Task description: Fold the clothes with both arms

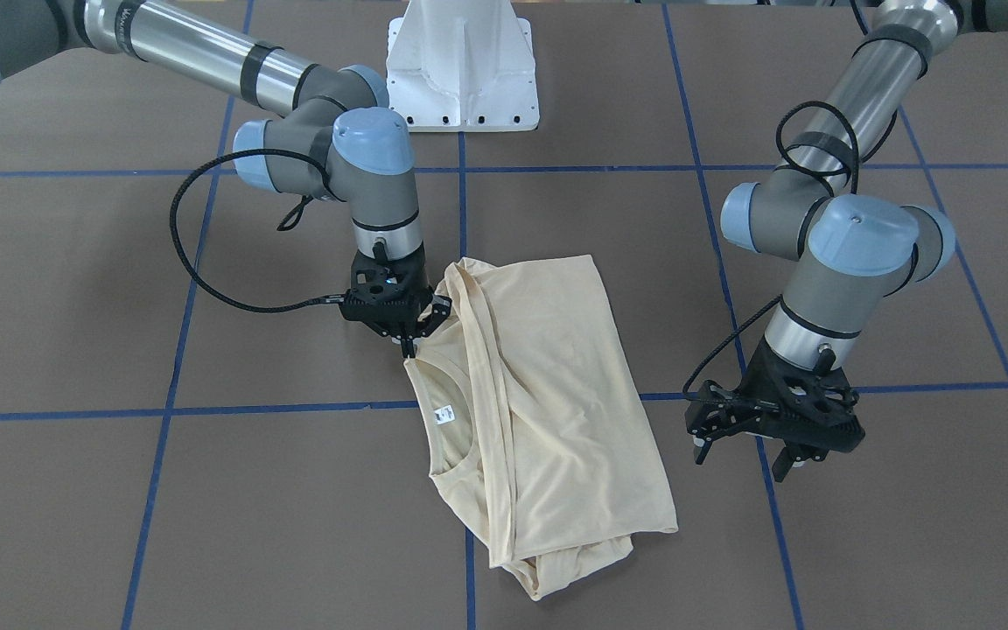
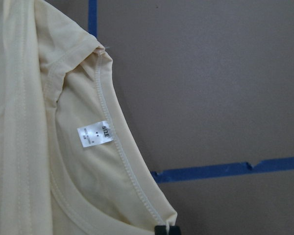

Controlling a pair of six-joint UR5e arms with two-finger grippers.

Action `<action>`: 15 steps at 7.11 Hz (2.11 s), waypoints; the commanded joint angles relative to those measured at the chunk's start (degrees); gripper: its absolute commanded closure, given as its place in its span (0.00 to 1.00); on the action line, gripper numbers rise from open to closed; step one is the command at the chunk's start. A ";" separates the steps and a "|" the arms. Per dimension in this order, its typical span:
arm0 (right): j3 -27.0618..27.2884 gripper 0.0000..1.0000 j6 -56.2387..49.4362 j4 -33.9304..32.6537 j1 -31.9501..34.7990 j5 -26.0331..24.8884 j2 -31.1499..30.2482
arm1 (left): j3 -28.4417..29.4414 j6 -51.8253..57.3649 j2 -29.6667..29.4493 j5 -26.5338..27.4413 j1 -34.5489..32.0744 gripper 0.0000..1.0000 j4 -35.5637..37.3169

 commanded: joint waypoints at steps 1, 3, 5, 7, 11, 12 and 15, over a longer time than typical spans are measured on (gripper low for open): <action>12.44 1.00 0.51 -0.27 -3.69 -1.35 -10.13 | -0.04 0.00 0.00 0.00 0.00 0.00 -0.09; 15.12 1.00 0.69 -1.07 -5.72 -2.59 -12.62 | -0.39 0.00 0.09 0.00 0.00 0.00 0.00; 14.51 0.00 0.17 -2.11 -5.91 -2.16 -11.23 | -0.48 -0.09 0.09 0.00 0.09 0.00 -0.09; 9.45 0.00 0.68 -16.90 -4.15 -2.06 3.47 | -0.83 -0.09 0.18 0.00 0.09 0.00 0.00; -7.73 0.00 -2.53 -24.40 -4.50 -2.33 14.61 | -0.83 0.00 0.09 0.00 0.17 0.00 0.00; -5.81 0.00 -3.00 -28.53 -4.50 -1.98 14.88 | -0.83 0.00 0.09 0.00 0.26 0.00 0.00; -4.03 0.00 -3.18 -33.57 -6.25 -2.59 13.74 | -0.83 0.00 0.09 0.00 0.26 0.00 0.00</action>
